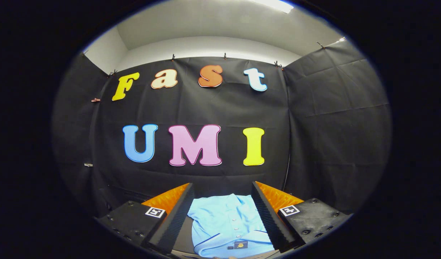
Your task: Put the clothes into the washing machine and then close the washing machine lid.
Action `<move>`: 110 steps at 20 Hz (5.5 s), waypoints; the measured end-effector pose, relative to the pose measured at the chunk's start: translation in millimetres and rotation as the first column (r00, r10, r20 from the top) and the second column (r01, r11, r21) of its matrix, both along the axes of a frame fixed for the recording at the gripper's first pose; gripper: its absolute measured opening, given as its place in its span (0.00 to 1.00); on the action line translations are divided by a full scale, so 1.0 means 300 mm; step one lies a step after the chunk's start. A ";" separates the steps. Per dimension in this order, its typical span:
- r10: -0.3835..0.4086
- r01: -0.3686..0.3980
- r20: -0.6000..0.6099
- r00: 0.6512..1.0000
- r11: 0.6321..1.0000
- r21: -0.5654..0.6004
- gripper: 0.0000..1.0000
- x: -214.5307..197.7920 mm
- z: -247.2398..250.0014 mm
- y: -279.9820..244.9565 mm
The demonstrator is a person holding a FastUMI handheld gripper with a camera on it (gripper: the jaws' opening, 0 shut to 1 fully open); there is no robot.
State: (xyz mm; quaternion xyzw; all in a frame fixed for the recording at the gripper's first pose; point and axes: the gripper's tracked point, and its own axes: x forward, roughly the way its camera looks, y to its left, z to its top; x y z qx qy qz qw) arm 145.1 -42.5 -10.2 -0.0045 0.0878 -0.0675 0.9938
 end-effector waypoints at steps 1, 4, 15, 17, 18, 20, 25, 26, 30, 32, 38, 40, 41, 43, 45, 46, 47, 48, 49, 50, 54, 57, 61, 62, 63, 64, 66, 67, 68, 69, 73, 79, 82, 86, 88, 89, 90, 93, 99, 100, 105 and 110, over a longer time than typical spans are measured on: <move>-0.009 0.009 -0.031 0.999 1.000 0.003 0.99 0.042 -0.029 -0.015; -0.028 0.029 -0.131 0.991 1.000 0.005 0.99 0.142 -0.118 -0.055; -0.028 0.048 -0.440 0.898 0.998 0.034 1.00 0.369 -0.473 -0.154; -0.035 0.048 -0.486 0.873 0.999 0.015 1.00 0.384 -0.533 -0.164; -0.033 0.046 -0.508 0.861 0.999 0.013 1.00 0.388 -0.563 -0.162; -0.033 0.046 -0.545 0.838 0.999 0.011 1.00 0.389 -0.612 -0.171; -0.047 0.060 -0.627 0.778 0.998 -0.001 1.00 0.370 -0.688 -0.188; -0.055 0.066 -0.630 0.774 0.998 -0.005 1.00 0.372 -0.690 -0.192; -0.065 0.069 -0.670 0.740 0.997 -0.021 0.99 0.358 -0.721 -0.199; -0.061 0.071 -0.691 0.720 0.997 -0.013 0.99 0.350 -0.733 -0.198; -0.057 0.140 -0.732 0.678 0.989 0.053 0.83 0.367 -0.772 -0.237; -0.062 0.138 -0.738 0.672 0.990 0.042 0.60 0.368 -0.769 -0.244; -0.061 0.121 -0.742 0.668 0.992 0.027 0.46 0.364 -0.770 -0.240; -0.065 0.104 -0.732 0.679 0.995 0.008 0.23 0.368 -0.770 -0.237; -0.067 0.092 -0.720 0.690 0.996 -0.004 0.12 0.365 -0.760 -0.238; -0.065 0.089 -0.703 0.708 0.996 -0.003 0.12 0.370 -0.756 -0.235; -0.055 0.082 -0.695 0.717 0.997 0.005 0.09 0.374 -0.755 -0.234; -0.045 0.080 -0.688 0.724 0.997 0.018 0.05 0.375 -0.735 -0.228; -0.034 0.082 -0.680 0.732 0.996 0.038 0.05 0.374 -0.728 -0.223; -0.020 0.084 -0.669 0.743 0.994 0.064 0.05 0.374 -0.714 -0.217; 0.035 0.062 -0.600 0.800 0.988 0.140 0.05 0.355 -0.608 -0.178; 0.051 0.026 -0.510 0.859 0.989 0.144 0.05 0.353 -0.445 -0.144; 0.071 -0.033 -0.353 0.933 0.993 0.113 0.04 0.329 -0.187 -0.074; 0.075 -0.047 -0.317 0.945 0.994 0.098 0.04 0.318 -0.129 -0.053; 0.088 -0.066 -0.279 0.956 0.994 0.087 0.04 0.311 -0.064 -0.018; 0.102 -0.084 -0.251 0.963 0.993 0.082 0.05 0.305 -0.014 0.017; 0.137 -0.125 -0.190 0.972 0.989 0.075 0.04 0.298 0.089 0.096; 0.155 -0.146 -0.162 0.974 0.987 0.070 0.04 0.295 0.130 0.139; 0.176 -0.169 -0.141 0.974 0.984 0.065 0.04 0.291 0.165 0.185; 0.202 -0.195 -0.127 0.971 0.979 0.062 0.04 0.292 0.189 0.239; 0.347 -0.339 -0.096 0.933 0.936 0.093 0.04 0.301 0.220 0.502; 0.564 -0.541 -0.080 0.822 0.817 0.198 0.04 0.300 0.133 0.898; 0.646 -0.613 -0.084 0.759 0.752 0.242 0.04 0.296 0.045 1.059; 0.721 -0.677 -0.122 0.682 0.686 0.266 0.04 0.297 -0.123 1.212; 0.759 -0.713 -0.156 0.632 0.649 0.265 0.05 0.290 -0.230 1.277; 0.771 -0.725 -0.177 0.611 0.635 0.267 0.05 0.287 -0.287 1.299; 0.777 -0.729 -0.197 0.598 0.629 0.268 0.05 0.287 -0.347 1.308; 0.788 -0.740 -0.277 0.549 0.613 0.276 0.05 0.282 -0.538 1.339; 0.791 -0.702 -0.450 0.414 0.592 0.396 0.05 0.262 -0.887 1.376; 0.778 -0.692 -0.484 0.401 0.604 0.397 0.05 0.247 -0.928 1.364; 0.711 -0.641 -0.630 0.312 0.647 0.412 0.24 0.183 -1.149 1.313; 0.698 -0.553 -0.627 0.346 0.692 0.464 0.99 0.223 -1.142 1.286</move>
